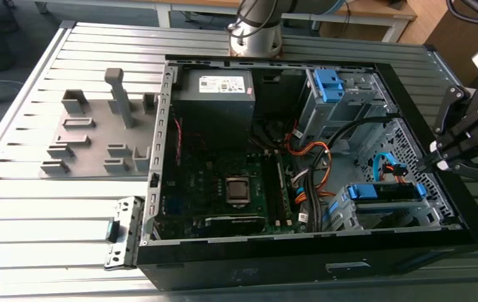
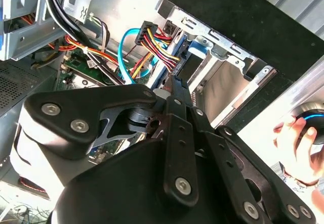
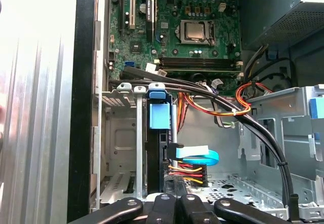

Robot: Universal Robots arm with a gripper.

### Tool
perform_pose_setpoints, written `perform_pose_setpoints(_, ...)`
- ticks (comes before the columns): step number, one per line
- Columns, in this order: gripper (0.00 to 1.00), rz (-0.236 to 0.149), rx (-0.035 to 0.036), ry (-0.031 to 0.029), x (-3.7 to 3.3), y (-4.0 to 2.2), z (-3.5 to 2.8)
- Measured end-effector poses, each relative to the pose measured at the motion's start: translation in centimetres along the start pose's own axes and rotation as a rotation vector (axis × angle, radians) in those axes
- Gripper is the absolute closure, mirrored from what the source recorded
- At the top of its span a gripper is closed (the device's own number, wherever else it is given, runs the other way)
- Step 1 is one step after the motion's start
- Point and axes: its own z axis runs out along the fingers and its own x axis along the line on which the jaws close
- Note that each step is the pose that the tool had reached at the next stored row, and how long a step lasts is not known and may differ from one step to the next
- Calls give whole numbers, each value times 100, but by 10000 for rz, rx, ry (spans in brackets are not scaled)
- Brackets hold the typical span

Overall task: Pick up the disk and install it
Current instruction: 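Insert the second disk wire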

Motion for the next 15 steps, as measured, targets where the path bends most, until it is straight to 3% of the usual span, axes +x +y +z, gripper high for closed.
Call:
perform_pose_setpoints(5,89,1,0,0,0,0,0)
perform_pose_setpoints(7,83,0,0,-1,0,0,0)
perform_pose_setpoints(8,71,0,0,-2,0,0,0)
perform_pose_setpoints(10,71,1,0,-2,0,0,0)
perform_pose_setpoints(11,65,0,0,-2,0,0,0)
perform_pose_setpoints(12,65,0,0,-2,0,0,0)
perform_pose_setpoints(15,65,0,6,-2,0,60,8)
